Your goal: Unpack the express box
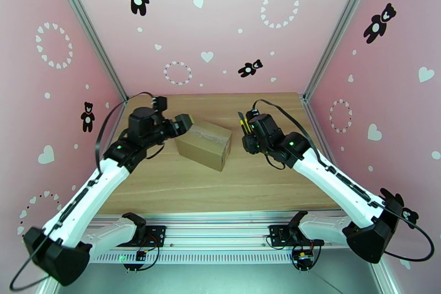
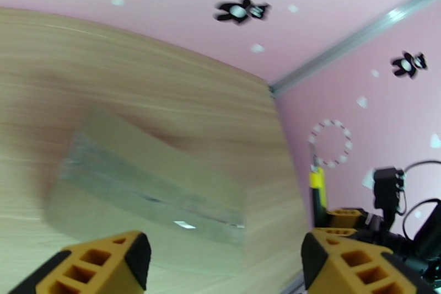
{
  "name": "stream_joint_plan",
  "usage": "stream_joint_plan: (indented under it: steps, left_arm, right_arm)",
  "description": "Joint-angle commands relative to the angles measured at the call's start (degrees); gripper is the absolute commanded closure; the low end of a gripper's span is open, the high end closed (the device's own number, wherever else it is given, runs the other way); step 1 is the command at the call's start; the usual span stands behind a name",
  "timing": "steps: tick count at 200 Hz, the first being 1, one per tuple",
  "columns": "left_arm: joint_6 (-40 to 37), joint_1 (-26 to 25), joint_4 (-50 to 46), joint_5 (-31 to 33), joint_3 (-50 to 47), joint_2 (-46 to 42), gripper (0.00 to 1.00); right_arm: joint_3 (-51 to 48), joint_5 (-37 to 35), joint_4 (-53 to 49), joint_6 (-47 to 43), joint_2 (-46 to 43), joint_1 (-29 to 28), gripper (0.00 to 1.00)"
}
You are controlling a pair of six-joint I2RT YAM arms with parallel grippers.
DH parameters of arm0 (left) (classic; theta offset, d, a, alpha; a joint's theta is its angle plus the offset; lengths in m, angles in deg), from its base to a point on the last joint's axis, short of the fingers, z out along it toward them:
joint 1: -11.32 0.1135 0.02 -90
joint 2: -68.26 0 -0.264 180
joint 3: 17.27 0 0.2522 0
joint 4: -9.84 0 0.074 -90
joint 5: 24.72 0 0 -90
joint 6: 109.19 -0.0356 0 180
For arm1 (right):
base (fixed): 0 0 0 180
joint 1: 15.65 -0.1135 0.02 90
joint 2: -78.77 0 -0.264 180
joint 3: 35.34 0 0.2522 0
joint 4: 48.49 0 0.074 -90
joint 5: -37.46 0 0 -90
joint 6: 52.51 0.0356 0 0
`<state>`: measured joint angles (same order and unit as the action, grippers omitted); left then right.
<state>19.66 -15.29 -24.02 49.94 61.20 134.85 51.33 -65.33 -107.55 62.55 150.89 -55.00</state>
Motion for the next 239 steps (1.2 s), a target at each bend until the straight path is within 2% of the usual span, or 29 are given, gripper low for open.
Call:
stream_joint_plan:
  steps: [1, 56, 118, 190, 239]
  left_arm:
    - [3.79, -3.93, 5.19, -1.55, 2.55, 5.35, 0.22]
    - [5.87, -9.09, 13.1, -2.39, 6.92, 15.82, 0.24]
    - [7.88, -9.36, 17.37, -5.18, 9.98, 21.26, 0.28]
    - [9.45, -9.49, 18.8, -6.96, 11.95, 24.55, 0.44]
    - [10.18, -9.52, 19.57, -7.68, 12.66, 25.73, 0.5]
  right_arm:
    - [3.82, 2.43, 0.58, -2.24, 2.35, -1.03, 0.7]
    - [8.59, 5.11, 2.2, -2.73, 6.7, -2.7, 0.71]
    - [10.84, 6.64, 2.84, -2.12, 8.69, -3.36, 0.7]
    - [12.08, 6.64, 2.77, -2.14, 9.18, -3.67, 0.7]
    - [12.79, 7.06, 3.1, -2.12, 9.44, -3.67, 0.7]
